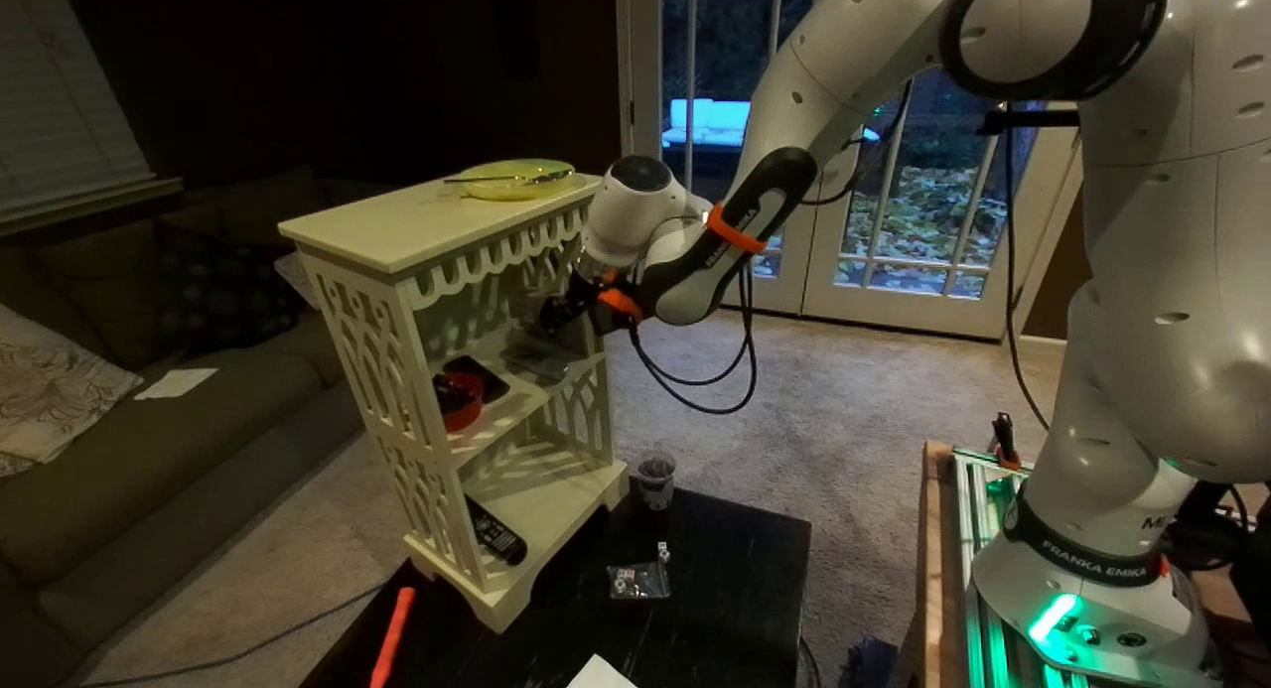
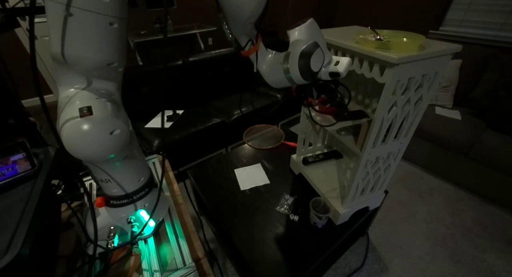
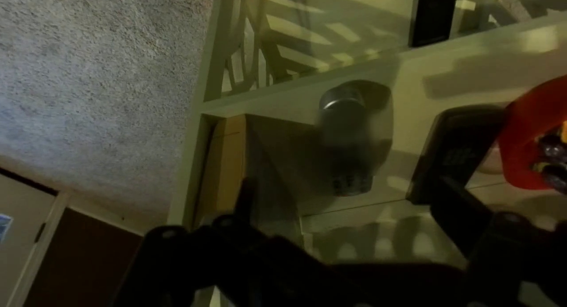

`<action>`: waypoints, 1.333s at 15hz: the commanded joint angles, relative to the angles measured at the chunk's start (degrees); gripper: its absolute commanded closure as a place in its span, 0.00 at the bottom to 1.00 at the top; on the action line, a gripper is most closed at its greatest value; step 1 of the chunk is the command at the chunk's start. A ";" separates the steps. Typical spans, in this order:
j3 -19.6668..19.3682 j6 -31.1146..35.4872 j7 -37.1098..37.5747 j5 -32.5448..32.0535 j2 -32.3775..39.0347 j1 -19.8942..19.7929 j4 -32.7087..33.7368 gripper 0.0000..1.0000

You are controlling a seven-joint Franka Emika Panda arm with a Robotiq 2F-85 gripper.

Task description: Move the grey remote from the middle shelf to the bottom shelf

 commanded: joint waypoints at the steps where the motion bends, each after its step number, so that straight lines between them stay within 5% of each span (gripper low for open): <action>1: -3.87 3.47 5.70 -2.81 4.17 4.29 3.93 0.00; 8: -3.79 2.49 4.21 -0.29 5.23 4.79 3.77 0.00; 13: -10.46 7.64 5.11 -3.70 11.56 7.94 9.53 0.00; 20: -9.80 12.52 2.08 -2.36 16.87 6.84 13.29 0.00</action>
